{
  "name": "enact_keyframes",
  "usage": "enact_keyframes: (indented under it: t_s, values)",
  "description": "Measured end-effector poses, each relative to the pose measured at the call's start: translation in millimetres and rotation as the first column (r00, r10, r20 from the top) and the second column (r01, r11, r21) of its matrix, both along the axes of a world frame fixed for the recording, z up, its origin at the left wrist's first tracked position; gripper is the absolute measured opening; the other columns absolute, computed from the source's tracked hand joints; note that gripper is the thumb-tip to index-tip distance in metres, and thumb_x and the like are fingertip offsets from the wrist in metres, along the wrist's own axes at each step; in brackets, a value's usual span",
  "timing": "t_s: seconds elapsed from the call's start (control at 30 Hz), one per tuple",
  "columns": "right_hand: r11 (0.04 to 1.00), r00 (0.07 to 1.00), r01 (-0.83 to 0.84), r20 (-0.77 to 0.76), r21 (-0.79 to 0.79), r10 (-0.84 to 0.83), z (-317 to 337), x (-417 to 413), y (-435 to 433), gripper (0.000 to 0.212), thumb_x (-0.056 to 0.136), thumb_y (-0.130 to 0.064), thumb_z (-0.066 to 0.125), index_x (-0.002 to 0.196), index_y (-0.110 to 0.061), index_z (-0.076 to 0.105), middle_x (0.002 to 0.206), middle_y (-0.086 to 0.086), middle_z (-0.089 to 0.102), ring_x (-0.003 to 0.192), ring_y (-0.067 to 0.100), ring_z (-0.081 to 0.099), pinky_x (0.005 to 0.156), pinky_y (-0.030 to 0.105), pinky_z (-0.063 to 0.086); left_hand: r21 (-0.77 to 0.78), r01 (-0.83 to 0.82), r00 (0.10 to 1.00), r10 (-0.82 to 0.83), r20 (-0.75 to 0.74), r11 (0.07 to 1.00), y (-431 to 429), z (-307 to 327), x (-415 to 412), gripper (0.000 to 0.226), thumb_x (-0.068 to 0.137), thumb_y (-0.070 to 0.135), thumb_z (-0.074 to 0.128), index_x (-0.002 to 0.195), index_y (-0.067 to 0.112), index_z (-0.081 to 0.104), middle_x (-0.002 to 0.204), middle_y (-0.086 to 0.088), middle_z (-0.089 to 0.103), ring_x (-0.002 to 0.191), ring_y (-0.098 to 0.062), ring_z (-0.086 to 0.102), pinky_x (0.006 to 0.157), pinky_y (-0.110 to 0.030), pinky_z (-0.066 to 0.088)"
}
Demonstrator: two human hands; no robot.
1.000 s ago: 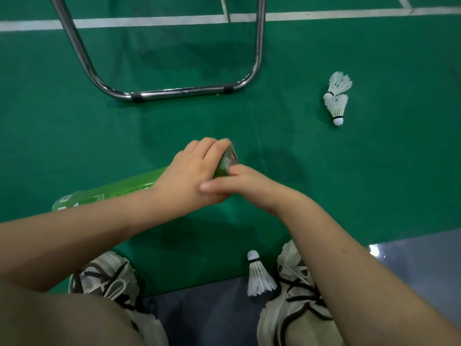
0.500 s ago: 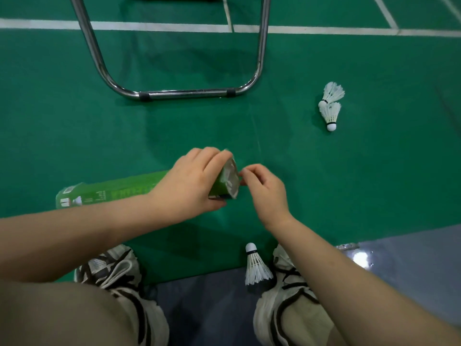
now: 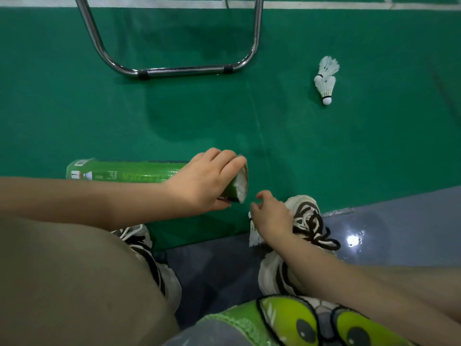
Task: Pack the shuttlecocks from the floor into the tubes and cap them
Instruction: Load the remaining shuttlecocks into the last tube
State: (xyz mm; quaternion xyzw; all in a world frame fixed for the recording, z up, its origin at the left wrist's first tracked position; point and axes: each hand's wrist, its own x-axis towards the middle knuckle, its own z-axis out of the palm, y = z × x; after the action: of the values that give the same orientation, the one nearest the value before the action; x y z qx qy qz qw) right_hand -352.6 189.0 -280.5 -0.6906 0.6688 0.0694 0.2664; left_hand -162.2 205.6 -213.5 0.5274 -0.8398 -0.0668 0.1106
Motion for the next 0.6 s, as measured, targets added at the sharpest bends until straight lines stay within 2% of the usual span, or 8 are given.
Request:
enact_keyframes:
  t_s: [0.1,0.27,0.33,0.43,0.47,0.53,0.57,0.6]
  values:
    - [0.974,0.926,-0.188,-0.307,0.126,0.219,-15,3,13,0.032,0.090,-0.038,0.045,0.116,-0.019,0.043,0.118,0.007,0.060,0.114,0.028,0.048,0.094,0.042,0.031,0.001,0.008,1.000,-0.008,0.008,1.000,3,0,-1,0.094,0.049,0.038,0.086,0.123,0.008,0.035,0.109,-0.014,0.056,0.089,-0.034,0.055,0.073,-0.043,0.049]
    - [0.949,0.861,-0.266,-0.400,0.169,0.313,-27,10,19,0.028,0.087,-0.026,0.048,0.112,-0.018,0.037,0.114,0.008,0.061,0.111,0.029,0.052,0.099,0.045,0.027,-0.001,-0.008,1.000,0.008,0.000,1.000,4,2,-2,0.093,0.050,0.039,0.085,0.123,0.009,0.035,0.110,-0.013,0.055,0.089,-0.033,0.054,0.074,-0.042,0.049]
    - [0.966,0.908,-0.227,-0.333,0.122,0.255,-30,12,14,0.025,0.086,-0.018,0.045,0.110,-0.016,0.038,0.113,0.008,0.061,0.107,0.030,0.055,0.094,0.043,0.030,0.003,-0.010,1.000,0.010,-0.003,1.000,4,2,-1,0.093,0.051,0.039,0.085,0.123,0.009,0.035,0.110,-0.012,0.054,0.090,-0.032,0.053,0.074,-0.041,0.048]
    - [0.994,0.998,0.049,0.039,0.097,-0.053,-22,19,-8,0.027,0.089,-0.021,0.049,0.114,-0.013,0.043,0.106,0.010,0.060,0.097,0.031,0.058,0.078,0.036,0.038,0.017,-0.028,1.000,0.028,0.003,0.999,3,0,0,0.093,0.050,0.038,0.085,0.123,0.009,0.035,0.110,-0.013,0.054,0.089,-0.033,0.053,0.074,-0.042,0.048]
    - [0.968,0.949,0.198,0.216,0.157,-0.229,-14,21,-19,0.029,0.088,-0.023,0.053,0.115,-0.014,0.047,0.102,0.008,0.060,0.093,0.030,0.057,0.074,0.032,0.039,0.022,-0.038,0.999,0.038,0.006,0.999,2,-1,1,0.094,0.049,0.037,0.085,0.123,0.009,0.035,0.109,-0.014,0.055,0.088,-0.034,0.054,0.073,-0.042,0.049]
    - [0.796,0.591,0.397,0.536,0.457,-0.603,13,22,-39,0.024,0.086,-0.022,0.060,0.109,-0.018,0.056,0.092,0.004,0.060,0.084,0.025,0.058,0.068,0.029,0.042,0.040,-0.057,0.998,0.057,0.002,0.998,0,-2,2,0.094,0.050,0.037,0.085,0.123,0.010,0.032,0.110,-0.015,0.054,0.089,-0.035,0.053,0.075,-0.043,0.049]
    - [0.688,0.375,0.352,0.578,0.635,-0.725,27,19,-47,0.017,0.087,-0.021,0.060,0.103,-0.017,0.058,0.086,0.003,0.061,0.079,0.022,0.059,0.065,0.030,0.044,0.050,-0.062,0.998,0.063,-0.006,0.997,-1,-2,2,0.094,0.051,0.037,0.085,0.124,0.011,0.031,0.111,-0.015,0.054,0.091,-0.035,0.053,0.076,-0.044,0.049]
    - [0.619,0.248,0.247,0.569,0.745,-0.784,41,15,-54,0.013,0.087,-0.021,0.060,0.098,-0.016,0.060,0.080,0.003,0.061,0.074,0.018,0.060,0.063,0.030,0.045,0.058,-0.065,0.998,0.066,-0.010,0.996,-2,-2,2,0.094,0.052,0.037,0.085,0.124,0.012,0.030,0.112,-0.015,0.053,0.092,-0.035,0.052,0.077,-0.044,0.049]
